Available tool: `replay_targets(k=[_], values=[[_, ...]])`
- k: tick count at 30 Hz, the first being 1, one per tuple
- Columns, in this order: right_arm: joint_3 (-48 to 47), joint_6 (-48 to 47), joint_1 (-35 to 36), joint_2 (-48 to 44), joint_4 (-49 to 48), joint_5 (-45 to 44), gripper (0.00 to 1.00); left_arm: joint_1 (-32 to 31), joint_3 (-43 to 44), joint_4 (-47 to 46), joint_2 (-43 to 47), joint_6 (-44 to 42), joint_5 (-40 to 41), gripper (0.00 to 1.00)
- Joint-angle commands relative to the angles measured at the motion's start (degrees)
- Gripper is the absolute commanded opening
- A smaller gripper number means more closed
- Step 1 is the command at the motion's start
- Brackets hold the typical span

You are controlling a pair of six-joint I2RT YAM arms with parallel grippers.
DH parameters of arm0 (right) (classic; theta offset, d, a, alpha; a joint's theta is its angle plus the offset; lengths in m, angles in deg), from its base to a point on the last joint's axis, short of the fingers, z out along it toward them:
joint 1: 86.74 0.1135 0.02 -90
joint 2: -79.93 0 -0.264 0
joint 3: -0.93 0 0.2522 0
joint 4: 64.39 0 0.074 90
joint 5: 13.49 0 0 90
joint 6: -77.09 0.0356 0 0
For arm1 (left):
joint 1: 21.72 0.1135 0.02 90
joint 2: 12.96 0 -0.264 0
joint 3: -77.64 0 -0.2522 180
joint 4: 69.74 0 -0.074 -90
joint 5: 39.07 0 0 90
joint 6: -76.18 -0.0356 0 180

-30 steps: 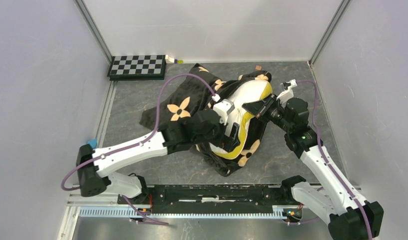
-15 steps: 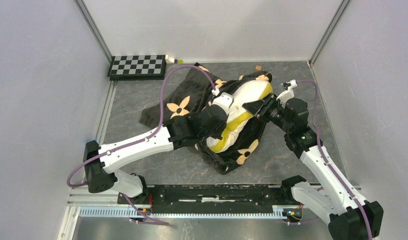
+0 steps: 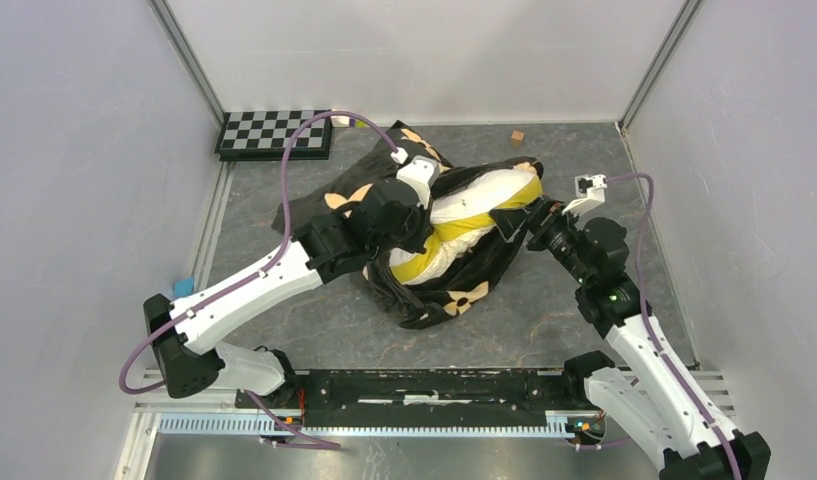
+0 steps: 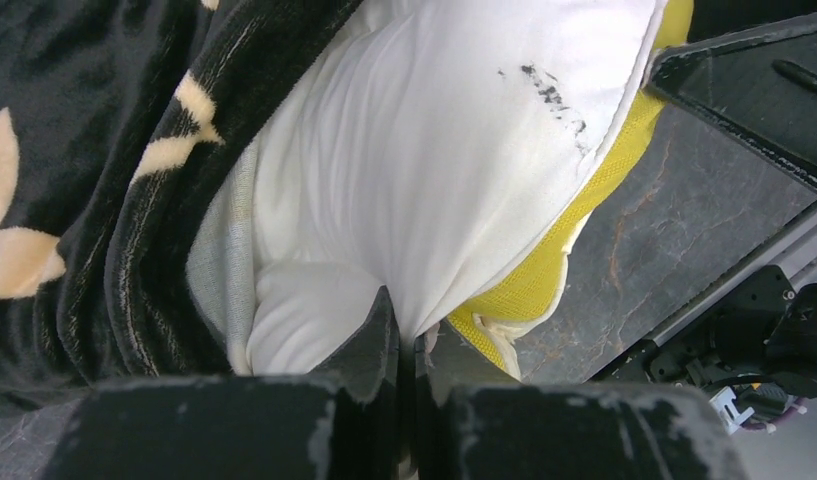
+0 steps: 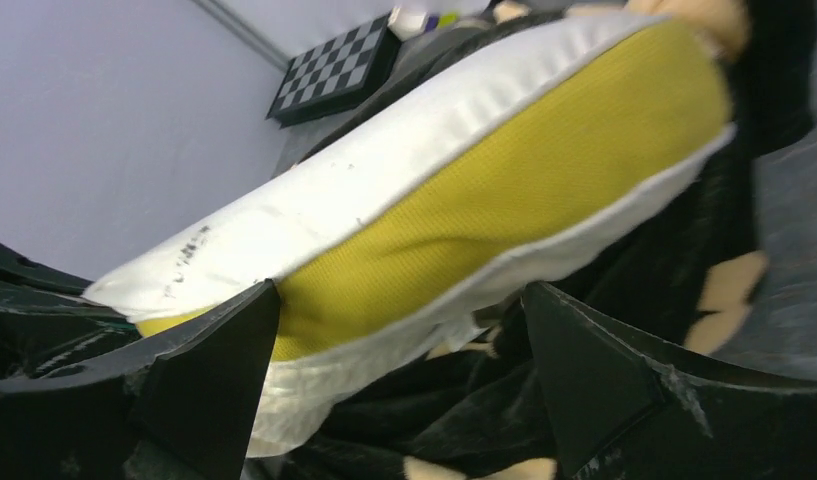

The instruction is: Remove the pillowcase from the pillow

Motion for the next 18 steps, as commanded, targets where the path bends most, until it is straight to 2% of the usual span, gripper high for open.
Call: replay_targets(k=[1,6,10,13,18], values=[[-2.36,-14.93,-0.61,-4.86,1.48,-10.12,0.98,1.42,6.07,-4.82,4.79,-2.87,1.15,0.02],[1.46,-22.2,-0.61,-11.52,0.26,-16.06,0.98,1.86,9.36,-3.42,4.99,-3.97,1.68,0.02],[5.91,-22.0,-0.61,-14.05,-3.93,-16.11,0.98,1.93,12.62,-2.73,5.24,-4.74,1.47,0.02],[6.82,-21.11,-0.6,-11.33,-7.4,-13.19,0.98,1.94,14.81,-2.04,5.38,-5.24,1.0,0.02],[2.86,-18.15,-0.6,0.0,-14.25,-2.99,0.98,2.01,17.54,-1.83,6.34,-5.31,0.35,0.02]])
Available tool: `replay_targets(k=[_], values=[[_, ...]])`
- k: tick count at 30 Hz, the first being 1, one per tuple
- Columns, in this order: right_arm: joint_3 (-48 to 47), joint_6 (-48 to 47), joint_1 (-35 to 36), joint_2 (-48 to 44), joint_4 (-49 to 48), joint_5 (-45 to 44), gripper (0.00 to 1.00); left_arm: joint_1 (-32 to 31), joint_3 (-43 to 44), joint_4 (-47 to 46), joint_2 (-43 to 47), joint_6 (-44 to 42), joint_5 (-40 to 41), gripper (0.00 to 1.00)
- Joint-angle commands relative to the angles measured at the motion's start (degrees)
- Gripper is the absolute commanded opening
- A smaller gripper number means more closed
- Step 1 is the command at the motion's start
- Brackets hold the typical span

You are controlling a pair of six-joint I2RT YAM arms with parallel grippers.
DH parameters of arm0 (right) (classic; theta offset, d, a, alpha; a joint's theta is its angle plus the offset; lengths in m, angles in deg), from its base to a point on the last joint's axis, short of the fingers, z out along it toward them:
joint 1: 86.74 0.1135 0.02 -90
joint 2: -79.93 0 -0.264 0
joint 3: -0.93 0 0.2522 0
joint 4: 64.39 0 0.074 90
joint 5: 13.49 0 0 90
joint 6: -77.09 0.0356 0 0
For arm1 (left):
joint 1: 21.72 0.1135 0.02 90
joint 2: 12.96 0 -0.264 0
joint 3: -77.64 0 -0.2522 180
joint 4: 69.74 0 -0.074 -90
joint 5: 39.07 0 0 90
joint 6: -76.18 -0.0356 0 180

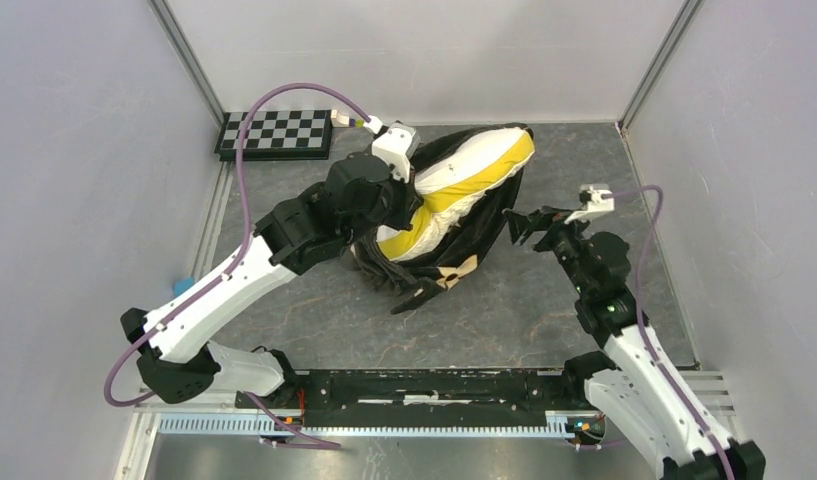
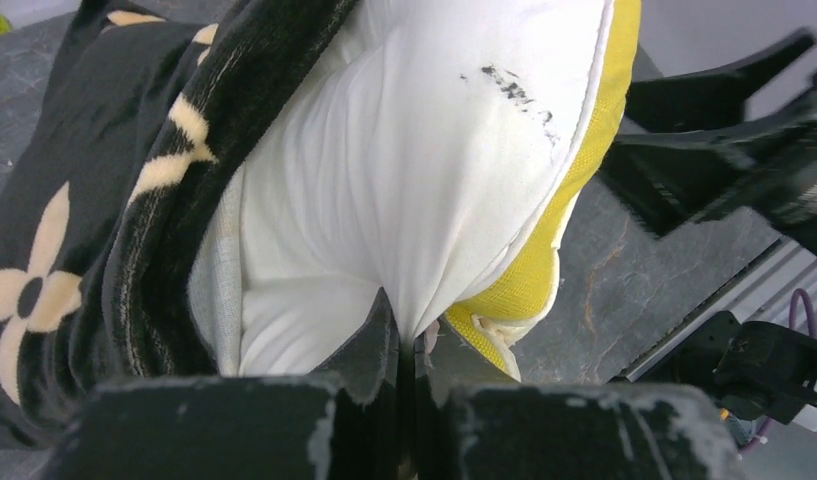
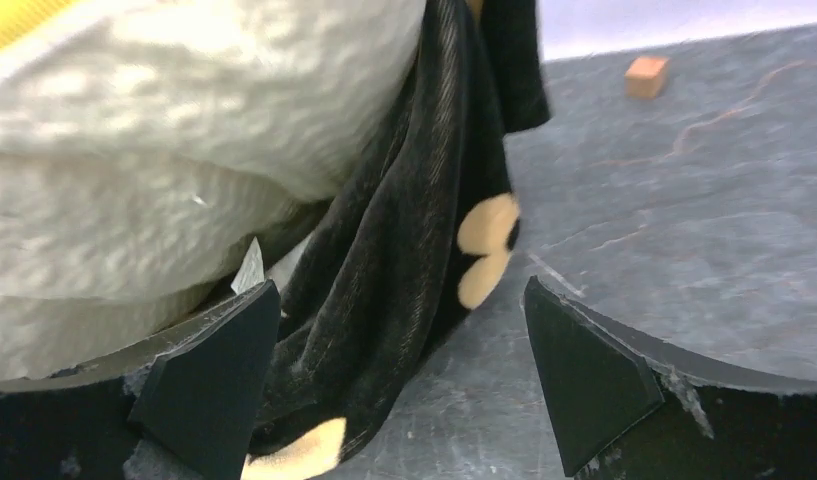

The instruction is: Remove the pillowcase from the pillow

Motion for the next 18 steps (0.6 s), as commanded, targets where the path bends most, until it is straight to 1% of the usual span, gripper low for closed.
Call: replay_targets(k=[1,5,7,9,12,15,18], values=[[-4.56,2.73,-0.05,10.07,-10.56,10.58,0.98,0.16,6.86,-7.16,4.38,-1.86,-0.45,0.02],[-7.42,9.18,-0.05,21.0,-20.85,18.0,0.98,0.18,10.55,-7.39,4.04,-1.6,-3.62,0.02],[-8.99,12.06,-0.05,26.85,-23.93,19.63,0.94,0.32,12.27,-7.27,3.96,-1.09,-5.5,0.02],[-9.82,13.8,-0.05,32.89,-25.43,19.5,0.91,0.36,13.94,-6.22,4.44,-0.48,-6.58,0.02],[-9.48,14.89,-0.05,39.35,-26.57,17.36,0.86,0.45,15.73,-3.35,6.65,0.25,-6.15,0.02],[-7.7,15.24,-0.03,43.68,-28.28,14.95,0.84,0.56,14.49,-3.91,10.22,1.04,-6.1,0.02],[-7.29,15.17,-0.06,48.27,-28.97,14.34,0.84,0.56,15.0,-3.02,11.97,1.01,-5.61,0.02]])
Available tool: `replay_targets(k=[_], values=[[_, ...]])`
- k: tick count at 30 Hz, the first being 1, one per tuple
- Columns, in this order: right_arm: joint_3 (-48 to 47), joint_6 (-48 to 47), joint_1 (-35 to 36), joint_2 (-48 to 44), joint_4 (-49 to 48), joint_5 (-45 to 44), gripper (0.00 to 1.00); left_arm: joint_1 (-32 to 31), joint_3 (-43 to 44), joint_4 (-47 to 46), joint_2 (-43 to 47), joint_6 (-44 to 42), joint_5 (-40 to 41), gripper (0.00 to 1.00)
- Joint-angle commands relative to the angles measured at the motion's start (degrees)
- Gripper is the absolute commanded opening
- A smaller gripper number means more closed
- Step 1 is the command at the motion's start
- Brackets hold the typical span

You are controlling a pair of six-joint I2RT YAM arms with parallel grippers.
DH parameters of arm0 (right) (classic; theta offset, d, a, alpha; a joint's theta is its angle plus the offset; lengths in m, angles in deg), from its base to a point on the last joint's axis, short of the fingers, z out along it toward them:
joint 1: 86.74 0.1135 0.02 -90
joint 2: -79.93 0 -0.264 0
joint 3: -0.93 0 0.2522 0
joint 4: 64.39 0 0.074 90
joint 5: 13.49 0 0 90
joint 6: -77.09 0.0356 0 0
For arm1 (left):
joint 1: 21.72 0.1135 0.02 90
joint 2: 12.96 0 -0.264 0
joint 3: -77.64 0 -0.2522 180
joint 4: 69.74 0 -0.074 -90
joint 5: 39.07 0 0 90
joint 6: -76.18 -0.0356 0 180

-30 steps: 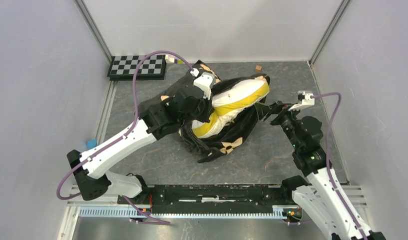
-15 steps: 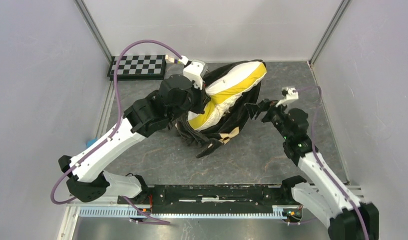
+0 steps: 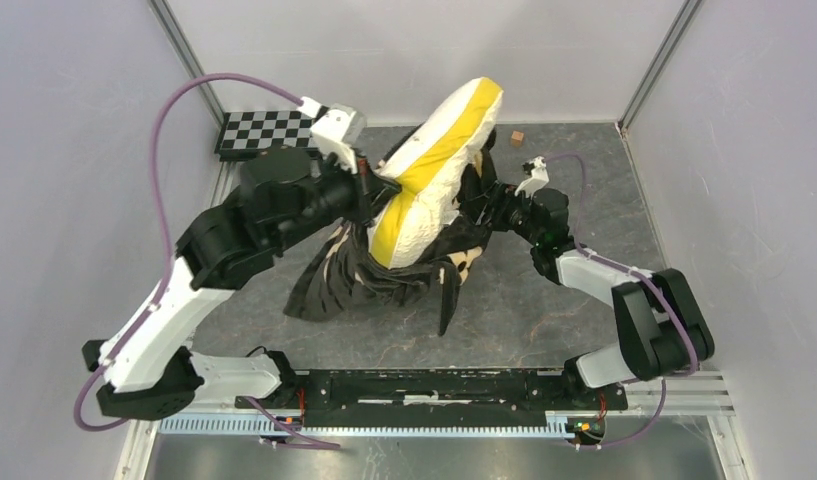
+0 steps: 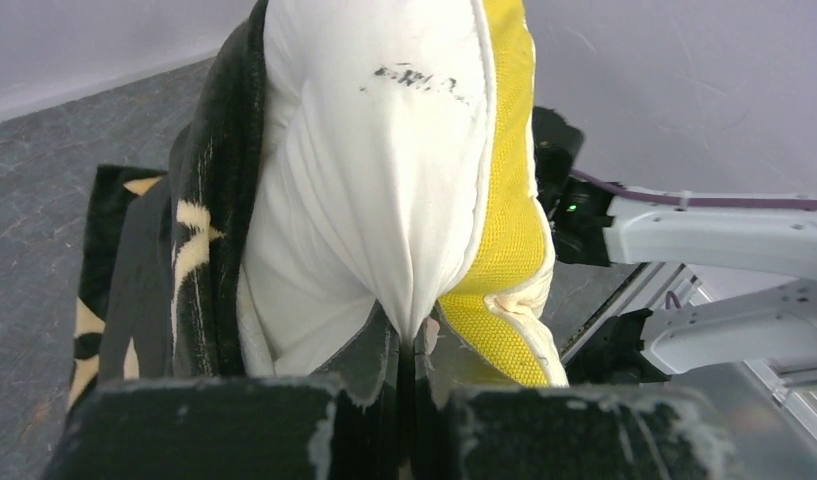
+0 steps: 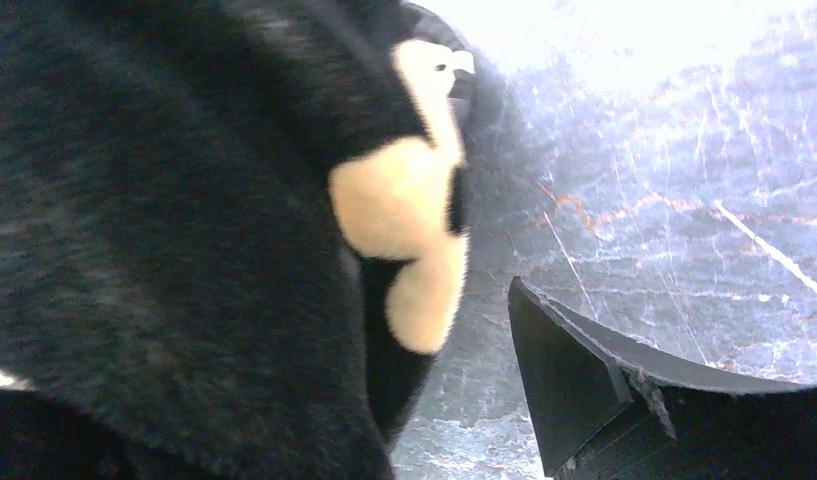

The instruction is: Remove the pillowcase from the pillow

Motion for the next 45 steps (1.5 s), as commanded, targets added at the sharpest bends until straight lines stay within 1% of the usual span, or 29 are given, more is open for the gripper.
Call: replay_targets(k=[1,5,8,13,19,24,29,33,36,38,39,40,41,42,43,45], values=[[0.48,1.03,-0.05,4.99,-4.49,-1.41,0.84,0.27,4.61,-7.91,6.36,0.78,1.11,0.02],[0.43,-1.41,-0.05,3.87,-2.52,-2.21,0.92,0.27,2.79,-7.48,6.32,-0.11,5.07,0.02],[-1.41,-5.4,-0.13,0.58,2.53,-3.41,0.98,0.45,0.1,-8.32,4.91,0.31,5.16,0.02],[-5.06,-10.77,-0.1,-4.73,13.8,-5.8,0.98,1.77,-2.88,-10.39,1.29,1.54,3.31,0.02],[-8.66,-15.24,-0.08,-12.19,25.31,-13.02,0.98,5.69,-3.5,-11.89,-4.01,3.58,-2.41,0.02],[-10.5,-17.57,-0.14,-18.49,31.91,-17.4,0.98,9.11,-4.51,-14.0,-7.21,5.45,-6.21,0.02],[-10.35,-19.78,-0.14,-25.52,36.64,-18.98,0.98,12.63,-4.17,-15.66,-11.21,7.19,-8.68,0.02],[-9.23,-20.34,-0.14,-30.44,38.97,-19.18,0.98,14.16,-3.84,-17.73,-13.78,8.17,-10.18,0.02],[-8.0,-20.68,-0.14,-33.58,40.92,-18.47,0.98,14.16,-5.4,-20.21,-15.32,9.45,-16.01,0.02],[-7.17,-20.77,-0.14,-35.41,42.44,-17.81,0.98,14.09,-8.46,-22.69,-16.01,10.95,-20.82,0.02],[-6.64,-20.87,-0.14,-36.38,43.15,-17.58,0.98,14.16,-10.61,-24.31,-16.31,11.81,-23.25,0.06],[-6.23,-20.97,-0.14,-37.21,43.8,-17.45,0.98,14.05,-11.99,-25.31,-16.61,12.63,-25.13,0.19],[-5.75,-21.18,-0.14,-38.12,44.39,-17.4,0.98,14.06,-13.17,-25.31,-17.11,13.03,-27.04,0.49],[-5.39,-21.5,-0.15,-38.96,45.12,-17.47,0.98,14.05,-13.71,-24.45,-17.39,13.32,-27.99,0.7],[-5.18,-21.66,-0.14,-39.58,45.82,-17.75,0.98,14.07,-14.33,-22.62,-17.35,13.38,-27.99,0.79],[-4.76,-21.97,-0.17,-40.56,47.04,-17.8,0.98,14.16,-16.27,-19.77,-15.36,12.7,-24.67,0.89]])
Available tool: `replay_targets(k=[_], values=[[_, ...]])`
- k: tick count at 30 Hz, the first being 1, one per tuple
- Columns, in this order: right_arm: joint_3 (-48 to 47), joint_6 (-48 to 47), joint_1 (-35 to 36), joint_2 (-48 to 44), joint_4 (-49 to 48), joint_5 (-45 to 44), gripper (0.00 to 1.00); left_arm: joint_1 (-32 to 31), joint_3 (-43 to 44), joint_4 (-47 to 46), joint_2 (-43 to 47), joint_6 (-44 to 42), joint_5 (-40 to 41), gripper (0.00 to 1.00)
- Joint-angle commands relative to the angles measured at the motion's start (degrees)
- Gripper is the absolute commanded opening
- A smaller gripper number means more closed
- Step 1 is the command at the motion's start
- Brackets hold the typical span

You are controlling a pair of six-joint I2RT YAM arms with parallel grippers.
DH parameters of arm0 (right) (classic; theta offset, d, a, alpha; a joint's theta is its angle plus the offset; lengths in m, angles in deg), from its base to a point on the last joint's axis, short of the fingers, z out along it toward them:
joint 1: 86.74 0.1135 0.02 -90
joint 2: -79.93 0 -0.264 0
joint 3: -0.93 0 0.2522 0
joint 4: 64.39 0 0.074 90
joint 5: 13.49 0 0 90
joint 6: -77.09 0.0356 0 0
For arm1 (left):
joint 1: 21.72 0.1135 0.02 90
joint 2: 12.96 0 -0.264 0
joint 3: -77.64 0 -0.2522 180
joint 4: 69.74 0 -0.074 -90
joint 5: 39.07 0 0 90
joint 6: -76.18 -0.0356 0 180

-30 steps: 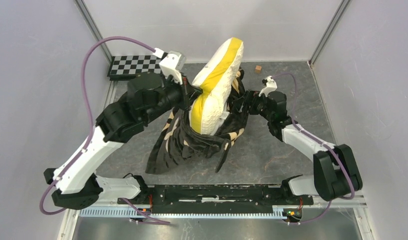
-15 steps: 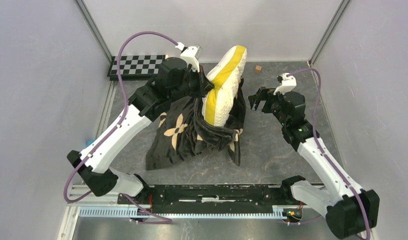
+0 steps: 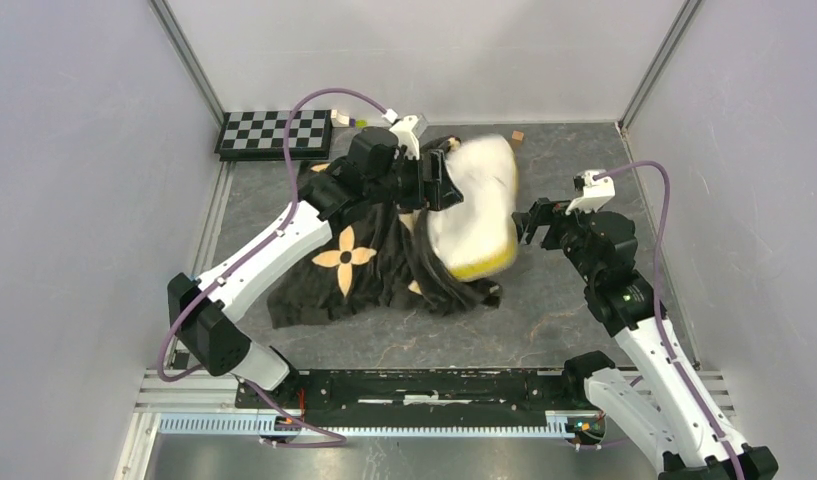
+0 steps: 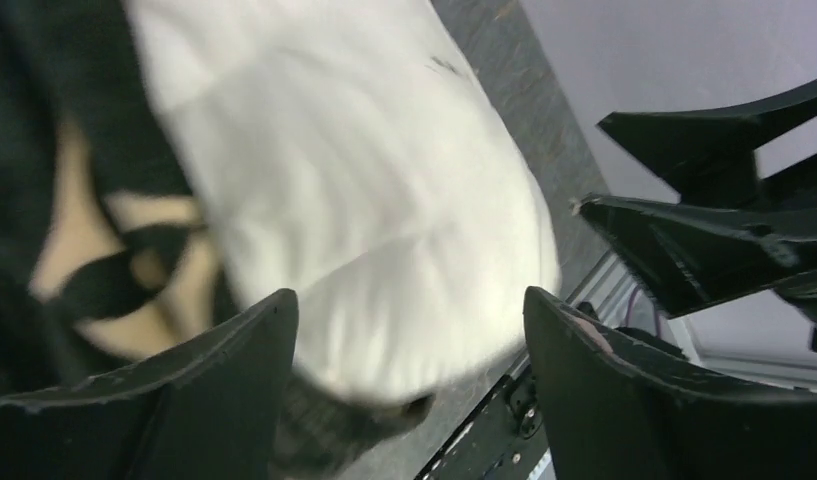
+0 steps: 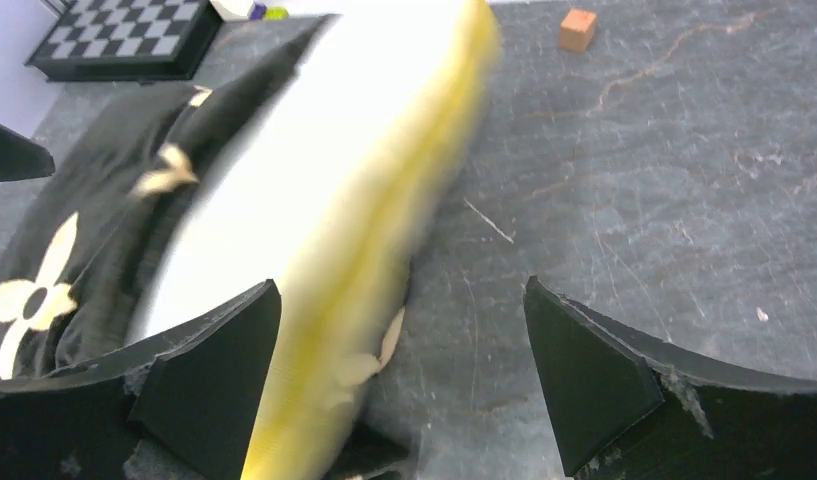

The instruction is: Remove the pillowcase from the pillow

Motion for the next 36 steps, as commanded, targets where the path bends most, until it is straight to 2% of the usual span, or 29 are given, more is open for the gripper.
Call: replay_targets(k=[1,3,8,11,15,19,23,29,32,36], values=[[1.35,-1.61,-0.14,-2.36,3.5,0.06,0.98,0.35,-4.12,0.23,3.53,1.46,0.28,0.93],[1.9,-1.56,-0.14,-2.81,3.88,0.7,0.98,0.58,-8.94,1.19,8.93,0.75,5.55,0.99],[3.57,-1.23,-0.18,-2.07,3.5,2.53,0.98,2.67,-13.18,11.86,18.69,0.63,20.31,1.0],[5.14,0.37,-0.15,-0.84,2.6,3.73,0.98,5.12,-15.38,16.38,22.59,0.72,26.03,1.0],[6.22,7.04,-0.15,2.07,4.43,1.09,0.98,9.99,-19.74,21.25,26.21,8.78,36.65,1.0],[5.63,10.83,-0.14,5.53,8.99,-2.92,0.98,15.04,-23.42,23.01,28.48,12.49,36.32,1.0],[6.84,8.0,-0.14,7.33,8.6,0.78,0.98,19.2,-26.16,23.92,29.27,14.17,34.84,1.0],[11.78,5.04,-0.16,6.99,2.05,9.54,0.98,22.31,-30.18,22.55,28.61,16.18,30.89,1.0],[11.88,6.62,-0.16,8.0,3.21,6.21,0.98,22.8,-31.03,22.59,27.88,16.92,30.56,1.0],[11.5,8.37,-0.17,10.22,7.39,-4.45,0.98,24.02,-31.52,25.31,26.85,20.08,31.3,1.0]])
